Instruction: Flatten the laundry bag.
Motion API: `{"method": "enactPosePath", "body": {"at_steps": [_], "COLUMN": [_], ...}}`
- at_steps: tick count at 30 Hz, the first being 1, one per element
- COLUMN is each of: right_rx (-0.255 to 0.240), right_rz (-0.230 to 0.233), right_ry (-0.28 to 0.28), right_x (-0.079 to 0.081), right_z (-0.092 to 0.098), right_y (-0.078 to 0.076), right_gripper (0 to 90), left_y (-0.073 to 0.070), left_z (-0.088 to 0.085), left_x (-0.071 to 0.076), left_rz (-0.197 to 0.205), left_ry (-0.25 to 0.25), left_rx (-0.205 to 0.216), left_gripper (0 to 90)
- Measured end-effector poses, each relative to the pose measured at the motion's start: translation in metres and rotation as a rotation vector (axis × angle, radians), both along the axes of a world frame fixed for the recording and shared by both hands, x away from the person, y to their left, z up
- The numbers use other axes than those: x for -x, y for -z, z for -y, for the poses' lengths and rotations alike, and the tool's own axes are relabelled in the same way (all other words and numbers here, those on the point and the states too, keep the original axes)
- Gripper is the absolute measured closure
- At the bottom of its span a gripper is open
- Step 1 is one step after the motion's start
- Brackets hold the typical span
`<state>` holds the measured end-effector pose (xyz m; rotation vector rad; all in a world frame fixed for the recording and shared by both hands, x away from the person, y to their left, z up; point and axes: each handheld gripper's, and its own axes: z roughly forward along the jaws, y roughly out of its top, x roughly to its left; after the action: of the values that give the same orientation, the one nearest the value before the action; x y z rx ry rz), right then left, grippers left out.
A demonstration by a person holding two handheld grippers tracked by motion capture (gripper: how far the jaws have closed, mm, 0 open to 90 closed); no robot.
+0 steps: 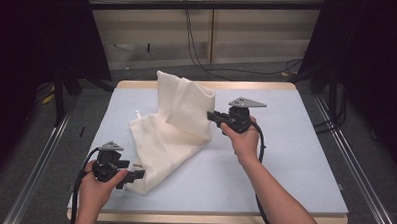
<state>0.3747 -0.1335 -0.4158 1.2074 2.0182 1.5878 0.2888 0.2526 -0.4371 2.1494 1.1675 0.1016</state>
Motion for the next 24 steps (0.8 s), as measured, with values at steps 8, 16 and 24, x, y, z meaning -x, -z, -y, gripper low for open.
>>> {"method": "enactPosePath", "body": {"at_steps": [8,16,24], "right_rx": [0.063,0.078,0.155], "right_rz": [0.028,0.032,-0.015], "right_ry": [0.067,0.091,0.075], "right_x": [-0.003,0.000,0.002], "right_z": [0.010,0.021,0.025], "right_y": [0.000,0.000,0.005], "right_gripper": [58.7,36.8,33.7], "left_y": [-0.001,0.000,-0.001], "left_z": [0.005,0.008,0.012], "left_x": [-0.007,-0.017,-0.020], "left_rz": [-0.012,-0.014,-0.011], "left_ry": [0.000,-0.023,-0.021], "left_rx": [-0.009,-0.012,-0.009], "left_gripper": [22.4,16.4,15.5]}}
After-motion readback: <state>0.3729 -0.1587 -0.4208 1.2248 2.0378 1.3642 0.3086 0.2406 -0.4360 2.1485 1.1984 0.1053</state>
